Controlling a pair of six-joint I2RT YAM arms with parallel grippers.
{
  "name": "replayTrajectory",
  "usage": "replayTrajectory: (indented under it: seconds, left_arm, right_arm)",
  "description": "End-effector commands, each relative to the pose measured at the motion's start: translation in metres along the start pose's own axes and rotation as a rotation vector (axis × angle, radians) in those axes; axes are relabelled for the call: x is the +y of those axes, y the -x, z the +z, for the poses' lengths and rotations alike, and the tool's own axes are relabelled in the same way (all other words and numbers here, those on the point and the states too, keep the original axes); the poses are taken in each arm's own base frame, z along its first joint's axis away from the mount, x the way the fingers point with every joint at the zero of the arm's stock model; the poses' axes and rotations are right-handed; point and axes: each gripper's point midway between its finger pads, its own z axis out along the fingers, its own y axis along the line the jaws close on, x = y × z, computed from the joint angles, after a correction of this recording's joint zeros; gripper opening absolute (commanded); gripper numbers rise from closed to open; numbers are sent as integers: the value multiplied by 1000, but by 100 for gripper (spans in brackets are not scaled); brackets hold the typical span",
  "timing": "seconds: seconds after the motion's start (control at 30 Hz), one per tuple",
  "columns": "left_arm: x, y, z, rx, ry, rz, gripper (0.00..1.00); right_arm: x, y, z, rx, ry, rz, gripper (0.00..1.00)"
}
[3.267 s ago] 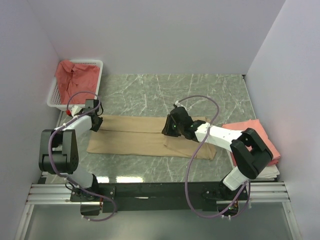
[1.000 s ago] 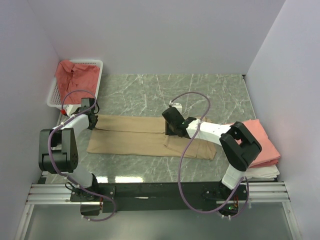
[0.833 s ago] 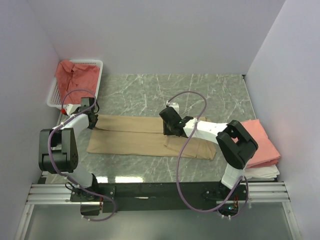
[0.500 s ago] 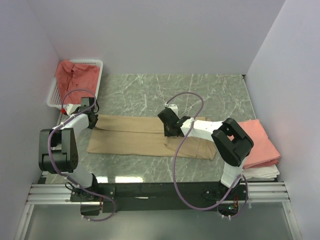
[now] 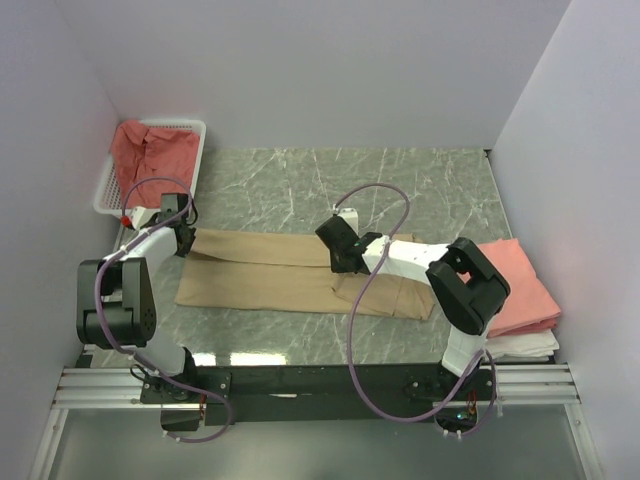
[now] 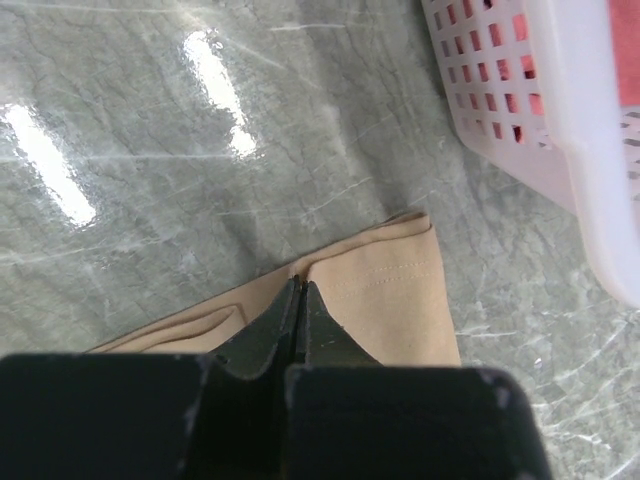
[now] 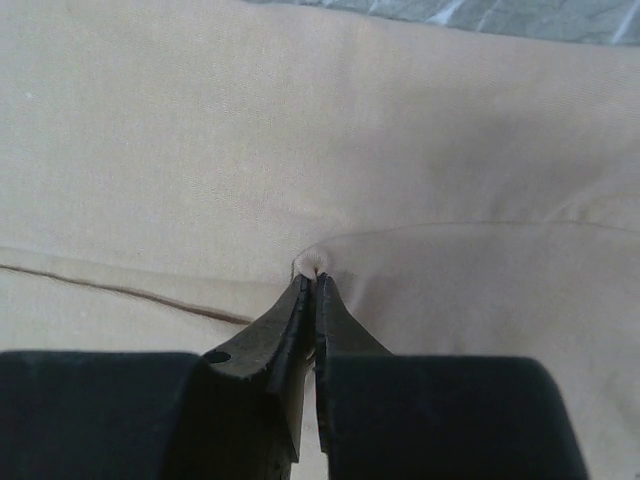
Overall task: Fold and stack the t-shirts
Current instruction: Fold the tshirt
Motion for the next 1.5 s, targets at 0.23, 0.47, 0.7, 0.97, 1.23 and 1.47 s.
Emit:
replayTrajectory:
  seconds: [0.23, 0.47, 0.7, 0.97, 1.23, 1.47]
  left_arm:
    - [-12, 26, -19, -53, -48, -42, 1]
    - [-5, 21, -18, -37, -46, -48, 1]
    - [7, 9, -10, -16, -26, -43, 1]
    - [18, -3, -1, 8, -2, -31, 1]
    - [20, -2, -7, 4, -22, -33, 1]
    - [22, -6, -7, 11, -37, -21, 1]
  right_arm:
    - [-8, 32, -32, -94, -22, 55, 4]
    - [-8, 28, -33, -87, -12, 58, 4]
    - [-5, 19, -28, -63, 5, 58, 5]
    - [0, 12, -25, -43, 39, 64, 11]
    - [4, 12, -24, -37, 52, 69, 12]
    - [10, 13, -26, -30, 87, 76, 24]
